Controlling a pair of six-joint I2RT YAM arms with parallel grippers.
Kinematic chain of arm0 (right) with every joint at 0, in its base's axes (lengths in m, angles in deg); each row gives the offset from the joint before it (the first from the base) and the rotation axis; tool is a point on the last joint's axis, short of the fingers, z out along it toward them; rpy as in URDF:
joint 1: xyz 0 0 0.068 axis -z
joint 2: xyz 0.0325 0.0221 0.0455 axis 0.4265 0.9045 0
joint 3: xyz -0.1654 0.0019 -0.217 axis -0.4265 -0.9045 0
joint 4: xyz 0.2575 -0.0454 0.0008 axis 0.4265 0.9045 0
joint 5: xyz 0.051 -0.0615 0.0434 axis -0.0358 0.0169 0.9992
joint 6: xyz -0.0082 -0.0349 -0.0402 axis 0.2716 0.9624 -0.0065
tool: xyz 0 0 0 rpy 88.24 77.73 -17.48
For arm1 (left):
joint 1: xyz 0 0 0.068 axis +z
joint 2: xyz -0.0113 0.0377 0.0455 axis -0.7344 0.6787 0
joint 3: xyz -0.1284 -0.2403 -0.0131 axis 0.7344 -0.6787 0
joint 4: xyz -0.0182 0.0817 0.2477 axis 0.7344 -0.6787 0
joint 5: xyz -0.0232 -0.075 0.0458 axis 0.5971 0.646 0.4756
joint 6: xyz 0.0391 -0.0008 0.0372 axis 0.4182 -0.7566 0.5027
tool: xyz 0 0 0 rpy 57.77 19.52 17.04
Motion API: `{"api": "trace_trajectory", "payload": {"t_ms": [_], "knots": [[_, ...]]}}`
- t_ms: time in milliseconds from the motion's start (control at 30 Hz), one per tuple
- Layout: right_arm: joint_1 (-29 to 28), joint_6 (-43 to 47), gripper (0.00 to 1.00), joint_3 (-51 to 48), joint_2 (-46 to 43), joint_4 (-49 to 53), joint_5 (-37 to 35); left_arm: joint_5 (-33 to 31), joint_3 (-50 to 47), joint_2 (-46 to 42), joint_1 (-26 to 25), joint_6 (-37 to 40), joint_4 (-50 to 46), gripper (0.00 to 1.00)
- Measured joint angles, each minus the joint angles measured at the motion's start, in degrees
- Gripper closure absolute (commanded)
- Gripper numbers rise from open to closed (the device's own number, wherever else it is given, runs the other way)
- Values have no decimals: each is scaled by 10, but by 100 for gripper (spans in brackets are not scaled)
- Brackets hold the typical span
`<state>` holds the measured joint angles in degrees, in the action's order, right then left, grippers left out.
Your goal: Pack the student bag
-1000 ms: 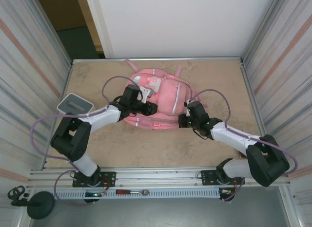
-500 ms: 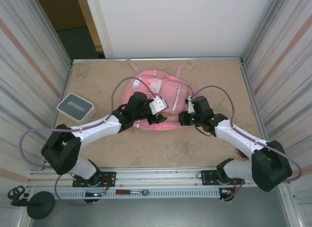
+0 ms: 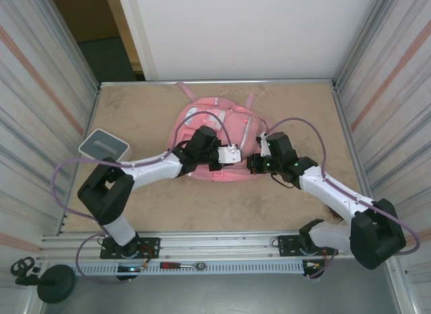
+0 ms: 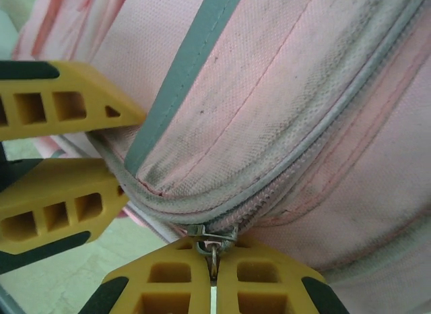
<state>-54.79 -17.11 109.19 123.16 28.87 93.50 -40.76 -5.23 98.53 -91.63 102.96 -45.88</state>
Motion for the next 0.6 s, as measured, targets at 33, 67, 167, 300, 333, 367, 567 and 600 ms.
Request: {"api": "trace_trajectory", "payload": {"t_ms": [33, 67, 167, 300, 333, 367, 567, 600], "knots": [[0, 7, 100, 5, 0, 9, -12, 5, -3, -1, 1, 5, 4, 83], [0, 13, 100, 10, 0, 19, -24, 11, -9, -3, 2, 11, 12, 85], [0, 34, 100, 23, 0, 41, -45, 44, -27, -16, 15, 26, 29, 87], [1, 55, 100, 30, 3, 44, -45, 111, -46, -33, 49, 35, 32, 89], [0, 61, 100, 32, 6, 44, -43, 126, -47, -36, 58, 36, 30, 89], [0, 68, 100, 36, 10, 43, -40, 142, -47, -38, 68, 37, 26, 89], [0, 104, 100, 52, 33, 21, -9, 193, -65, -59, 113, 44, 21, 89], [1, 111, 100, 55, 37, 18, -4, 200, -70, -64, 121, 44, 20, 88]]}}
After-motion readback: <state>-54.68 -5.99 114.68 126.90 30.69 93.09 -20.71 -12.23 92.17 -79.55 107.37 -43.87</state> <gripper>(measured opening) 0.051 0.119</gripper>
